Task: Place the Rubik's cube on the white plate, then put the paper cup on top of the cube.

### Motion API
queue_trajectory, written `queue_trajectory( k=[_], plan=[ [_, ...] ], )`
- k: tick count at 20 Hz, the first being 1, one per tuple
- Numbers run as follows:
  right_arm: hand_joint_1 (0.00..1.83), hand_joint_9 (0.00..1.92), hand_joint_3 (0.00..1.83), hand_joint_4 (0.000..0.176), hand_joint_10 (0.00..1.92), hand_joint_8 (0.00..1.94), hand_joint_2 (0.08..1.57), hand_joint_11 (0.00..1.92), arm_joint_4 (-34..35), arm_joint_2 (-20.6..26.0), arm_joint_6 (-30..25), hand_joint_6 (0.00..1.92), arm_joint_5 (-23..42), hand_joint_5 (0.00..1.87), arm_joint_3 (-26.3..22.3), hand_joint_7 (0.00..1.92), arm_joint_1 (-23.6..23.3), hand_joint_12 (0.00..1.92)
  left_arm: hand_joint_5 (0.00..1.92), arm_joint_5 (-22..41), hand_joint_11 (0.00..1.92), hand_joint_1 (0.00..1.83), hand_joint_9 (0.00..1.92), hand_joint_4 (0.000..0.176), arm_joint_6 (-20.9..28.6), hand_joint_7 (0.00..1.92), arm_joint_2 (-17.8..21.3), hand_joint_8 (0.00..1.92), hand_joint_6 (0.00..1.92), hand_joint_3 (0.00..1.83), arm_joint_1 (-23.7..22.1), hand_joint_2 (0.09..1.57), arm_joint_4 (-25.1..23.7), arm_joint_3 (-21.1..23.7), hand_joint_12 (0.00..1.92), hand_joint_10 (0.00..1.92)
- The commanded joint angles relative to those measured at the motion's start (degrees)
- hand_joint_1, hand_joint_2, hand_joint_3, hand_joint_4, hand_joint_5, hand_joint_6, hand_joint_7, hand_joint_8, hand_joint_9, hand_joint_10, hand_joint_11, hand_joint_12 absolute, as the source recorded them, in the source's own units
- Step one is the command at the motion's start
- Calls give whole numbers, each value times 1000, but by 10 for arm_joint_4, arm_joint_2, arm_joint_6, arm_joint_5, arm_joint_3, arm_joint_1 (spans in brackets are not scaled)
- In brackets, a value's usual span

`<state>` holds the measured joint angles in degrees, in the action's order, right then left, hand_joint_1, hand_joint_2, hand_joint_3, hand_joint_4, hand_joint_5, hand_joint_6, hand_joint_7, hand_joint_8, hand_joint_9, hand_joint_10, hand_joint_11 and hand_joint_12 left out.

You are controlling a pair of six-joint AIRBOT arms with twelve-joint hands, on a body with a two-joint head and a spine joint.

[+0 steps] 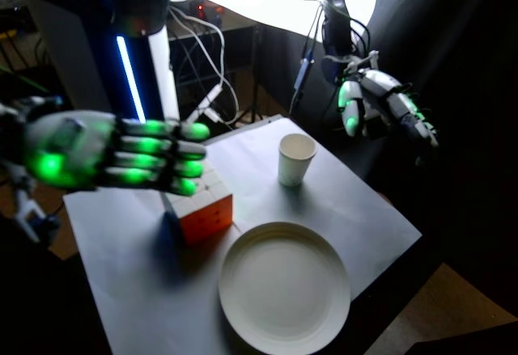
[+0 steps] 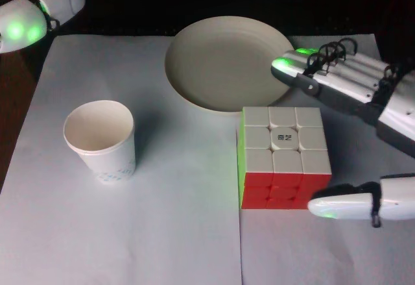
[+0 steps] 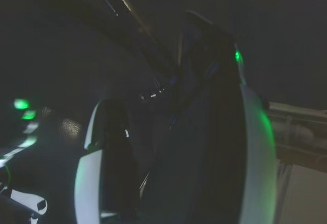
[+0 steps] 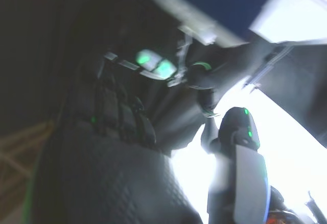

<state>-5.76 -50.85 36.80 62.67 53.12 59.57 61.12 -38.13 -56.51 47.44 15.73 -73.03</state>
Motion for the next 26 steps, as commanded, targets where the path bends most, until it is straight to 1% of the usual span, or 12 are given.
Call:
queue_trajectory(
  k=[1,4,5,7,8,12,19,21,22,24,25,26],
  plan=[
    [591,0,0,38,0,0,961,0,7,-8,-6,0,59,0,5,0,-4,405,192,70,0,624,229,46,1,145,5,3,1,0,-4,1332,2,-1,1154,2],
    [442,55,0,28,7,0,941,0,18,-38,-6,0,29,0,28,0,-14,720,185,70,0,658,203,26,0,122,4,1,0,0,-4,1347,3,-1,1108,2],
    [559,3,2,47,0,0,959,0,18,-47,-6,0,18,0,35,0,-21,314,194,70,0,612,216,54,0,129,4,2,3,0,-4,1323,4,-1,1108,6],
    [688,0,10,82,0,0,991,0,15,-73,-6,0,-18,0,56,0,-42,0,200,70,0,650,234,38,-1,133,4,0,2,2,-4,1335,4,-1,1184,10],
    [659,0,5,72,0,0,982,0,14,-86,-6,0,-36,0,68,0,-52,0,198,70,0,675,228,15,-1,123,3,0,1,3,-4,1342,5,-1,1186,7],
    [665,0,6,79,0,0,987,0,18,-111,-6,0,-62,0,92,0,-66,0,213,70,0,663,236,37,-1,136,3,1,3,0,-3,1333,5,-1,1160,8],
    [671,39,12,59,17,0,1015,64,34,-121,-6,0,-88,0,98,0,-57,36,204,73,0,697,224,0,-1,110,4,0,0,1,2,1352,8,1,1173,3],
    [733,198,2,13,368,16,1060,0,35,-121,-6,0,-88,76,97,226,-53,1256,207,73,0,696,235,0,-1,127,4,3,1,1,4,1356,9,1,1209,6],
    [859,304,2,19,950,119,1070,146,35,-121,-6,106,-87,279,95,437,-53,1603,212,74,0,698,239,0,-1,135,4,6,3,0,5,1352,9,1,1216,8],
    [948,484,2,44,1690,1189,1112,536,36,-120,-6,1218,-86,167,91,366,-53,1906,225,77,0,715,241,15,-1,139,5,3,4,0,8,1348,11,2,1176,7],
    [947,735,0,37,1810,1449,1109,759,35,-120,-6,1367,-79,257,88,501,-53,1920,229,77,0,729,248,15,-1,151,5,5,4,0,9,1349,11,2,1150,9],
    [868,846,6,169,1910,1621,1262,919,35,-120,-6,1481,-65,641,83,605,-53,1921,232,77,0,720,250,10,-1,166,4,5,2,1,9,1348,12,2,1112,8]
  ],
)
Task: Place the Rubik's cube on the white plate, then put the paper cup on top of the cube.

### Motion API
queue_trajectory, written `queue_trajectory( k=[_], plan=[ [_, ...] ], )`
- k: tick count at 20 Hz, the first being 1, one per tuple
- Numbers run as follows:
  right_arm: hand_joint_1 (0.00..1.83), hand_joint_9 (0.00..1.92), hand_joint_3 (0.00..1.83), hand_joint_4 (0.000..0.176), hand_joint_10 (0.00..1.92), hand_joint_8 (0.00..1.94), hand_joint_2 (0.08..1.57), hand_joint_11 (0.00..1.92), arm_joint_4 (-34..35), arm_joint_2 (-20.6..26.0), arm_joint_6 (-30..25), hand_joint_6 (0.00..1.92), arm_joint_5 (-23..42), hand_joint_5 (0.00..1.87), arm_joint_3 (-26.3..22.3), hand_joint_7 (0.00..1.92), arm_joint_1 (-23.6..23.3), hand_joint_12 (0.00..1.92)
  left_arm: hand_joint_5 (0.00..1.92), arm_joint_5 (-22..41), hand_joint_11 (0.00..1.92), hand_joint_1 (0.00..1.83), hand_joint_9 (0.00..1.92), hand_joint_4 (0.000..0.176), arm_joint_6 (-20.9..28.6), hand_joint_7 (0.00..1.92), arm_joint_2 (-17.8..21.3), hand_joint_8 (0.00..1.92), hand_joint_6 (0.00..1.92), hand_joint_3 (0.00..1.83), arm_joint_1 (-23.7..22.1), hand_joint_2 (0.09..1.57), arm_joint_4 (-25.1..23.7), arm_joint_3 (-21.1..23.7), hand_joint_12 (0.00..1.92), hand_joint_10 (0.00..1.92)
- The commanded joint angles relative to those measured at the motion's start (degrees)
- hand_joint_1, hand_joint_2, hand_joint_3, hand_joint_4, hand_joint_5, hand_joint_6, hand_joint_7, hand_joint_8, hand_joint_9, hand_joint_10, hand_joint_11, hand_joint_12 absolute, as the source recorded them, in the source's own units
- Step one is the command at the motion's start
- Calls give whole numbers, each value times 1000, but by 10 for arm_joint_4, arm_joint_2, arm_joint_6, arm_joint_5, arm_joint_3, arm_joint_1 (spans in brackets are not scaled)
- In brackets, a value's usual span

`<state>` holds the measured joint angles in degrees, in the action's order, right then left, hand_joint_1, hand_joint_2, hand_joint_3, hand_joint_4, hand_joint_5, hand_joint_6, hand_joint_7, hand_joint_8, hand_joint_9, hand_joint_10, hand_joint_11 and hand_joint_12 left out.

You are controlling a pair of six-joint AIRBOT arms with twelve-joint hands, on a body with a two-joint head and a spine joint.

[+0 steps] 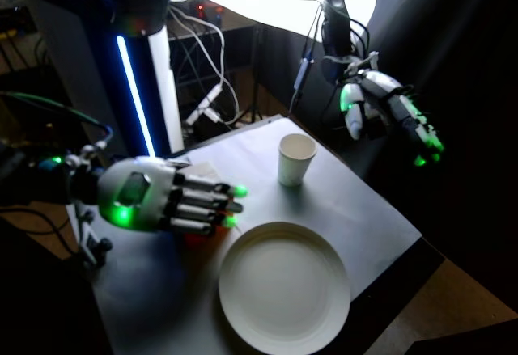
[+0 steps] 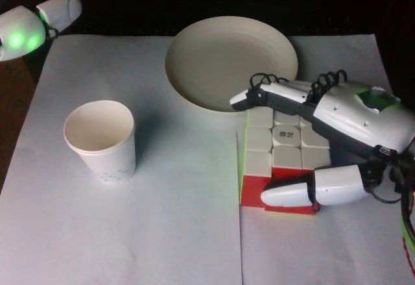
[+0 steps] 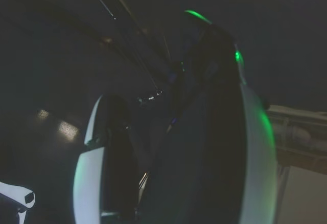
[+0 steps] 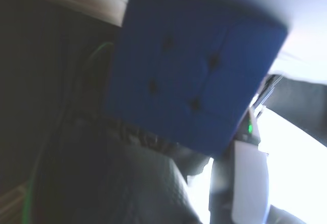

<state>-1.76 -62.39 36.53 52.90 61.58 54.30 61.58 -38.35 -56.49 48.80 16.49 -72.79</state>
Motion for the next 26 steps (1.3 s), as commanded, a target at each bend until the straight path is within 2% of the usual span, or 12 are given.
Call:
queue_trajectory(
  k=[1,2,3,4,5,9,15,17,22,24,25,26],
  plan=[
    [879,879,4,144,1921,1671,1275,983,-5,-1,-3,1497,48,653,-8,605,0,1921,235,73,0,725,251,5,1,170,4,5,3,0,-4,1346,4,0,1105,8],
    [893,882,3,108,1921,1719,1285,998,-5,6,-3,1515,62,643,-14,570,0,1921,236,73,0,727,247,5,1,172,4,5,3,0,-4,1345,5,0,1102,6],
    [1121,788,5,0,1921,1639,1311,898,-6,14,-3,1494,81,542,-20,718,0,1921,239,73,0,744,250,5,1,166,4,1,2,0,-3,1344,5,0,1154,5],
    [1029,760,0,0,1921,1785,1283,884,-8,20,-3,1476,93,647,-24,582,0,1921,239,73,0,747,248,7,1,160,4,0,2,0,-3,1346,5,0,1161,5],
    [1111,665,10,0,1920,1613,1312,792,-9,31,-3,1529,115,536,-30,709,0,1921,238,73,0,742,245,0,1,146,4,0,1,1,-2,1347,6,0,1165,3],
    [1126,573,0,0,1897,1678,1322,679,-12,68,-3,1458,179,551,-40,695,-5,1921,238,73,0,741,236,9,1,139,4,2,1,0,0,1345,7,-1,1127,2],
    [1094,492,0,0,1731,1645,1323,604,-4,78,43,1493,151,580,-14,643,-82,1844,241,72,0,790,227,0,1,132,3,1,1,1,1,1356,9,-2,1188,2],
    [975,338,0,0,1662,1491,1308,369,-5,51,51,1536,97,616,21,306,-130,1901,235,73,0,771,230,0,1,149,3,4,1,0,2,1348,10,-2,1169,3],
    [1100,489,0,0,1614,1554,1331,529,-4,-38,50,1615,1,496,118,697,-212,1875,228,78,0,730,234,0,1,187,0,4,2,1,6,1353,17,-4,1078,3],
    [1069,515,3,0,1699,1624,1355,653,1,-77,50,1654,-22,473,156,637,-228,1921,252,76,0,747,244,0,1,200,-4,6,8,0,6,1345,17,-7,1063,6],
    [1075,413,0,0,1665,1442,1226,516,7,-88,50,1440,-27,272,167,357,-230,1921,256,76,0,757,252,0,1,205,-6,5,7,0,6,1345,17,-9,1082,8],
    [975,380,5,0,1643,1405,1324,443,18,-107,50,1579,-36,566,184,295,-230,1921,232,75,0,760,229,0,1,179,-9,0,0,4,6,1357,16,-11,1090,0]
  ],
)
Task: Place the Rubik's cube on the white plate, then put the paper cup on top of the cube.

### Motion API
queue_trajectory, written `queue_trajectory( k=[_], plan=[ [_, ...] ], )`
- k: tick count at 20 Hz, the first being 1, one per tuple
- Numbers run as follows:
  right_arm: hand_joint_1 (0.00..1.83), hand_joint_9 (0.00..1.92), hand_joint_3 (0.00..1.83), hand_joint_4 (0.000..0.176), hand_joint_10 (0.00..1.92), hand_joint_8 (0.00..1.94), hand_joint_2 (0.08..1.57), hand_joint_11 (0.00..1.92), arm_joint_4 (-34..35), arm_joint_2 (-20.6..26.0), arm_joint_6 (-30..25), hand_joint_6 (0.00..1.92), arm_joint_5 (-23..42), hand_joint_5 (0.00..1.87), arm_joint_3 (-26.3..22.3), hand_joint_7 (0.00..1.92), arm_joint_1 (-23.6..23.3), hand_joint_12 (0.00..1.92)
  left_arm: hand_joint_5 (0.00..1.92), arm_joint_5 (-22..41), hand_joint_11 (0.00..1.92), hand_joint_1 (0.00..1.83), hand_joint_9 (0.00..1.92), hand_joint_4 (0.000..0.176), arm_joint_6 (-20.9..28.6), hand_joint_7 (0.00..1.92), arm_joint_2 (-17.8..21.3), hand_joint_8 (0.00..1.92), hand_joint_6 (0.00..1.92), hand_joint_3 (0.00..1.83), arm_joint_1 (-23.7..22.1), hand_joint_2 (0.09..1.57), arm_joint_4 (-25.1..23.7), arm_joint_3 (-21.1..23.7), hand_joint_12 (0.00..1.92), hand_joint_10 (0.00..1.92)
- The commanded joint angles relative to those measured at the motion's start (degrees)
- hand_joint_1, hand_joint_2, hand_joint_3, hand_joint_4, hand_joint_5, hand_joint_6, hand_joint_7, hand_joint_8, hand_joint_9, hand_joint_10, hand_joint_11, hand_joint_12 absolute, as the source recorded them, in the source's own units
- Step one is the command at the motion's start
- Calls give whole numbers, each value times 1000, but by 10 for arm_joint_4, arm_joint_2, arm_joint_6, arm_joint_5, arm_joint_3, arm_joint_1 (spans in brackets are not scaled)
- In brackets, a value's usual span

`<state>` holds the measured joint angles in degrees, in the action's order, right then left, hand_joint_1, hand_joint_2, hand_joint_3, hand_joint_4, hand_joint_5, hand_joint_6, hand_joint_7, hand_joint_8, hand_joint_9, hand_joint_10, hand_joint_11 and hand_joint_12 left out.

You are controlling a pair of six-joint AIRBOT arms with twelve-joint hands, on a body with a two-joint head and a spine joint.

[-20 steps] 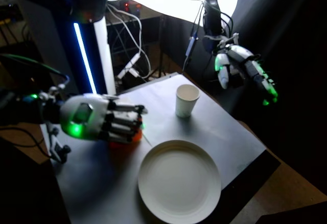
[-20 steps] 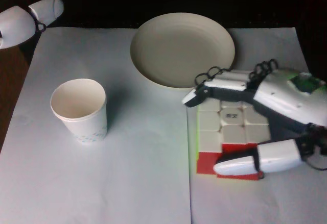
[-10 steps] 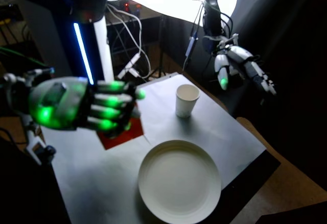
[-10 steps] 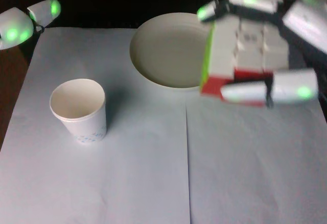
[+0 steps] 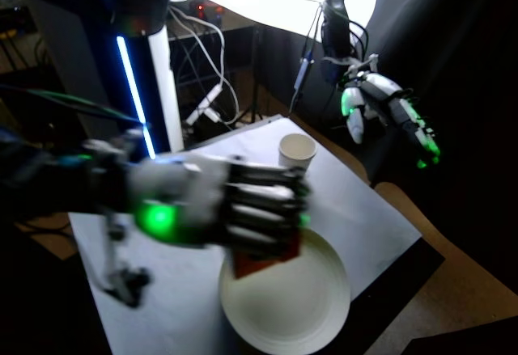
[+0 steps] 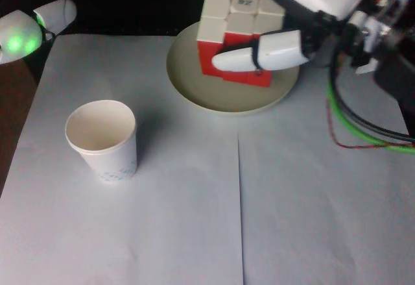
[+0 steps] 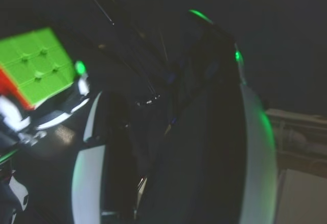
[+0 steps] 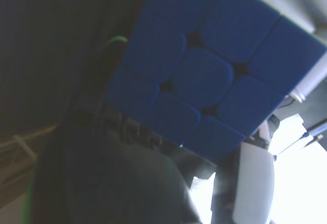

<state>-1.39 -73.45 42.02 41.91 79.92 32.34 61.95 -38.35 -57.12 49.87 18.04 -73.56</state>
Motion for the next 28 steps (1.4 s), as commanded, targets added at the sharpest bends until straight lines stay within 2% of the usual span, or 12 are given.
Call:
queue_trajectory(
  k=[1,2,5,7,9,13,15,20,23,25,27,28],
  plan=[
    [961,350,1,0,1595,1402,1331,359,22,-5,-4,1588,67,577,11,297,-11,1896,215,72,0,741,257,0,1,191,-3,2,1,1,-5,1367,1,-4,1256,13],
    [1068,668,11,0,1787,1606,1347,831,27,-15,-4,1646,58,480,21,634,-11,1920,211,73,0,722,269,0,1,172,-4,0,0,1,-5,1367,0,-4,1286,18],
    [1068,467,0,0,1721,1313,1160,580,48,-32,-4,1150,30,282,44,397,-10,1921,234,75,0,751,305,0,2,162,-4,1,5,0,-5,1372,0,-3,1337,33],
    [1001,359,0,0,1470,892,1164,306,58,-41,-4,883,18,130,50,274,-8,1853,241,77,0,754,317,0,3,161,-4,1,4,0,-5,1367,0,-3,1379,39],
    [795,85,0,39,757,29,1151,0,65,-43,-4,66,14,161,53,247,-1,1418,249,77,0,716,301,0,3,180,-4,5,5,0,-5,1360,-1,-2,1314,30],
    [613,73,0,69,94,0,1146,0,76,-43,-4,0,14,0,52,0,7,571,253,78,0,706,266,0,3,162,-4,0,0,1,-4,1357,-1,-1,1494,16],
    [553,42,0,115,20,0,1109,0,77,-43,-4,0,15,0,49,0,7,1459,250,78,0,706,274,0,3,161,-4,1,0,0,-4,1355,-1,-1,1451,19],
    [466,38,2,100,8,0,1054,0,72,1,-4,0,41,0,3,0,7,420,239,81,0,739,282,0,3,174,0,1,1,1,1,1361,-1,4,1395,18],
    [437,15,0,152,3,0,1031,0,71,60,15,0,89,0,-54,0,21,0,222,90,0,723,297,13,3,189,11,3,0,0,9,1347,-4,15,1301,19],
    [513,116,0,146,12,0,1058,0,57,102,20,0,133,0,-100,0,46,283,207,97,0,738,263,0,3,185,22,1,0,1,18,1354,-9,26,1309,3],
    [614,290,2,64,107,7,1137,0,46,131,20,11,164,87,-131,124,70,982,188,104,0,637,236,0,2,167,31,1,0,0,27,1322,-13,36,1242,0],
    [664,313,0,41,568,42,1192,0,40,148,20,47,178,275,-149,337,87,1514,201,111,0,622,247,0,2,190,36,5,2,0,36,1292,-14,43,1198,5]
  ],
)
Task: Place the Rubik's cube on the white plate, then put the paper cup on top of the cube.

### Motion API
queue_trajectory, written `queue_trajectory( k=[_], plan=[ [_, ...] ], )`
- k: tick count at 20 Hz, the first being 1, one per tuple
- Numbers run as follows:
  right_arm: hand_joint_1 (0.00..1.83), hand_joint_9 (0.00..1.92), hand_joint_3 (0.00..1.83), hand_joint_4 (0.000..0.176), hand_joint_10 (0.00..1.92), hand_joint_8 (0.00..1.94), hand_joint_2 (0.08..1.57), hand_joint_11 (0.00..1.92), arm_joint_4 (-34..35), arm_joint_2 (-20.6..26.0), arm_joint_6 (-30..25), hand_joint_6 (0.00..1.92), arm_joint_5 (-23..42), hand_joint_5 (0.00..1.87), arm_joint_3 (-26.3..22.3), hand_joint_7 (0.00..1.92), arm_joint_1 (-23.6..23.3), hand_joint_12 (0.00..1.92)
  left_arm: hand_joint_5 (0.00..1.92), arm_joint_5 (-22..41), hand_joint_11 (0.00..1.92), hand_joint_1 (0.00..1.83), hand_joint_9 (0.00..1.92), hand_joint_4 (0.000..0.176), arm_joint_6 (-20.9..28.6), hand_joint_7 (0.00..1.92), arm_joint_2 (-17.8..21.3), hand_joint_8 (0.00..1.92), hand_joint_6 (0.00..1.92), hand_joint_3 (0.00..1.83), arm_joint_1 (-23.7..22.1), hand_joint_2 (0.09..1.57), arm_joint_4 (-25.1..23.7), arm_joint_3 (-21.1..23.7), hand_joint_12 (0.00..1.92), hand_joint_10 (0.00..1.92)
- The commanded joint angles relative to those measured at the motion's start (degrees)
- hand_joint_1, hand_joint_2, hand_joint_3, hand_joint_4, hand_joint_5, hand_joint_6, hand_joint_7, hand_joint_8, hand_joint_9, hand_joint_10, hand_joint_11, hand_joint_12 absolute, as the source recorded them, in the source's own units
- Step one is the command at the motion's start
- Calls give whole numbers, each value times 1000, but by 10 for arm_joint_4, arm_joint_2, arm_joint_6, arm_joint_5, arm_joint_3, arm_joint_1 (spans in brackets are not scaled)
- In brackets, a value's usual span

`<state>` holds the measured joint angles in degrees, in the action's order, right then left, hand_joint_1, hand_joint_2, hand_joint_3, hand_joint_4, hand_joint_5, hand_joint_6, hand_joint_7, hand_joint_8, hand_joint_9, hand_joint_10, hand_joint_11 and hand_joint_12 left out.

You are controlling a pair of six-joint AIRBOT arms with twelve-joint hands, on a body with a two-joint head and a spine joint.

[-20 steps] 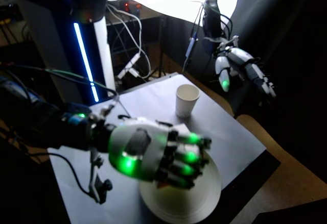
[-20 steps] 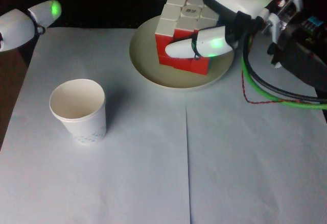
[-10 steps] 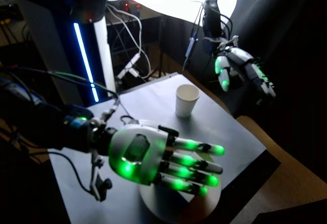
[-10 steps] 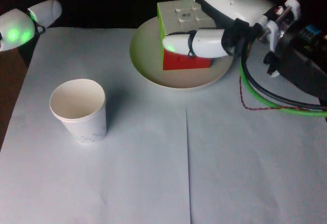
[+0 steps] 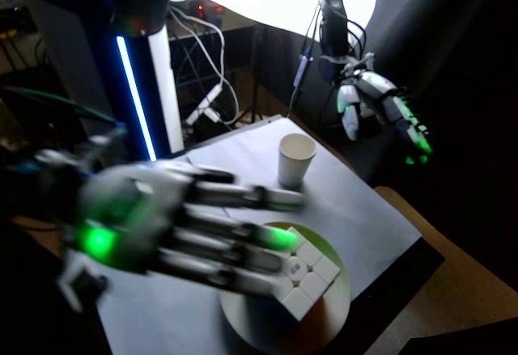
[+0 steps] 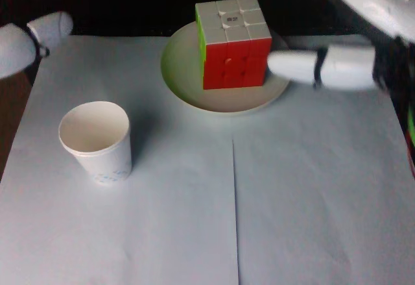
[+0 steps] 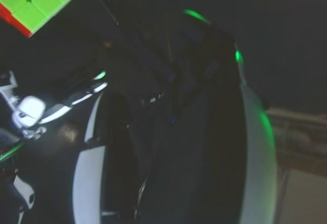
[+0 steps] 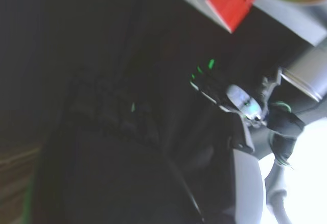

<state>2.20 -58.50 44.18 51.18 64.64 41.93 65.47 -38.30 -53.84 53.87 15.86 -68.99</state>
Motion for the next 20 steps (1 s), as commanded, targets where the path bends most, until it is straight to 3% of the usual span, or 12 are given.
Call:
queue_trajectory(
  k=[1,2,3,4,5,6,8,12,15,16,17,20],
  plan=[
    [685,219,4,33,1026,58,1227,33,-1,15,-2,73,95,364,-15,428,6,1650,206,82,0,612,258,2,2,203,8,9,4,0,3,1277,6,4,1195,9],
    [715,221,2,19,1163,171,1253,81,-5,32,-2,191,102,415,-31,481,24,1697,202,91,0,627,266,6,1,212,17,7,1,0,12,1269,0,15,1166,11],
    [763,323,0,0,1249,795,1266,151,-6,44,-2,700,106,344,-44,425,39,1695,187,98,0,617,253,3,0,199,24,2,0,0,19,1257,-5,23,1115,3],
    [825,376,1,60,1375,1121,1327,224,-6,63,-2,1466,116,512,-62,402,66,1753,173,110,0,647,204,31,-5,167,36,0,0,0,32,1258,-12,39,965,2],
    [856,392,1,31,1442,1212,1348,263,-3,72,-2,1591,123,544,-73,404,85,1771,160,120,0,643,197,35,-10,153,47,0,0,1,43,1261,-18,52,972,1],
    [878,406,0,0,1563,1383,1360,323,0,75,-2,1636,126,542,-76,372,93,1801,150,124,0,642,187,48,-12,151,52,3,0,0,48,1241,-21,59,890,7],
    [1014,393,4,15,1593,1696,1391,336,10,82,-2,1704,128,458,-86,550,114,1779,123,135,0,587,132,29,-13,104,65,0,0,0,66,1198,-37,77,730,3],
    [861,318,0,10,1552,1496,1372,150,58,93,10,1665,169,521,-101,349,162,1779,32,150,0,564,20,23,-13,46,79,0,6,0,98,1068,-70,111,359,24],
    [1011,346,0,0,1441,1712,1412,127,108,103,13,1754,227,385,-111,572,208,1729,4,130,33,672,0,18,-13,0,78,0,3,0,104,1065,-100,127,35,0],
    [842,366,0,30,1426,1441,1400,151,114,103,13,1719,234,467,-113,397,212,1731,0,125,6,716,9,26,-13,13,77,3,0,11,104,1053,-103,129,225,5],
    [1007,348,1,0,1446,1727,1419,86,115,103,13,1745,235,365,-113,573,212,1758,0,116,0,712,0,78,-13,0,73,0,0,0,106,1006,-104,129,85,0],
    [1069,329,0,0,1412,1752,1416,6,117,103,14,1712,235,320,-112,628,212,1637,0,80,0,753,0,21,-11,0,55,0,0,0,107,980,-101,116,0,0]
  ],
)
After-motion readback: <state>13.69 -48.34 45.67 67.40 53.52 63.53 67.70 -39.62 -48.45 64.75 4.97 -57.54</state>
